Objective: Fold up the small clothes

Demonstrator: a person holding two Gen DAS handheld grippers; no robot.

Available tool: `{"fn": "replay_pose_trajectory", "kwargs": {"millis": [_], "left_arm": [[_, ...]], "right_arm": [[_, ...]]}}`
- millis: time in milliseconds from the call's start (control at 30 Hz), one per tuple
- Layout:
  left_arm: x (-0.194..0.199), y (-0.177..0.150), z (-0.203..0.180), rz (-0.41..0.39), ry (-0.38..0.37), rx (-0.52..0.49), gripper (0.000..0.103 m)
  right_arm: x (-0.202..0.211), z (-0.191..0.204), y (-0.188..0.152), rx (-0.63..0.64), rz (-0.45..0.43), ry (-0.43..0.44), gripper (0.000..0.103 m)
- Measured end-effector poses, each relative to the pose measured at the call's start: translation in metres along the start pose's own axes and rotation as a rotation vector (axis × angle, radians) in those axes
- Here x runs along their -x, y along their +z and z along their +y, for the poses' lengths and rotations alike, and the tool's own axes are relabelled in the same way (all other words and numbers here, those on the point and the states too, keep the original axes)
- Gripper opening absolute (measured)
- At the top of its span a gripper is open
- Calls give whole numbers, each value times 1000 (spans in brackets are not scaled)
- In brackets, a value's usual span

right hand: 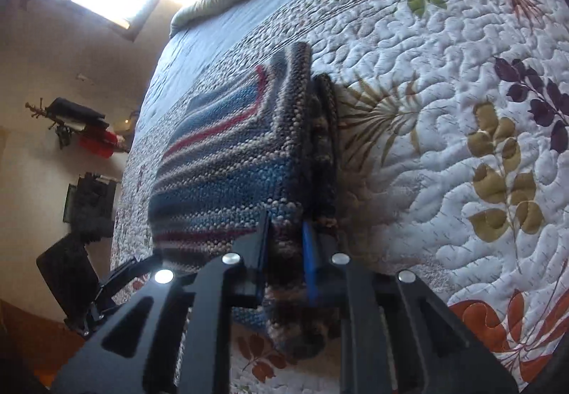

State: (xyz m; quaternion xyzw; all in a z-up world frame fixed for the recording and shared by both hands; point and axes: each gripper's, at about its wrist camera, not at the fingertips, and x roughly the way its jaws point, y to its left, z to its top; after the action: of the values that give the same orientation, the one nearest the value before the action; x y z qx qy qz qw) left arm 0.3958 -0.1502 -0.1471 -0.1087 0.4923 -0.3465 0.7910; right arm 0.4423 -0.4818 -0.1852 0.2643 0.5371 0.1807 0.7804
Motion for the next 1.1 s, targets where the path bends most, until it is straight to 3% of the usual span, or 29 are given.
{"fn": "replay_pose_trajectory", "kwargs": {"millis": [133,200,400,567,700,767,867,1000,1100], "left_arm": [[2,0,2,10,-22,41,90],[8,0,-2,5,-23,40,90],[26,-2,-4,-16,-47,32,91],[17,-12,10,13,-50,88,90],[13,-17,34,26,-112,194,90],[15,-18,41,26,-137,230,90],[34,-16,45,-7,-154,250,90],[59,-8,55,-52,-168,263,93],[68,2,75,-68,-164,322,97]], "right_arm": [[-4,-13,-6,-53,-3,-3,14],[6,-10,-14,-57,-13,50,22],[55,26,-46,48,-135,51,25],[30,35,-66,68,-73,35,25],[3,3,-72,-9,-28,-28,1],[6,1,-74,-21,-17,-15,1],[28,13,-71,-9,-27,28,25],[55,19,-62,-22,-67,63,81],[63,14,-45,-65,-99,73,91]]}}
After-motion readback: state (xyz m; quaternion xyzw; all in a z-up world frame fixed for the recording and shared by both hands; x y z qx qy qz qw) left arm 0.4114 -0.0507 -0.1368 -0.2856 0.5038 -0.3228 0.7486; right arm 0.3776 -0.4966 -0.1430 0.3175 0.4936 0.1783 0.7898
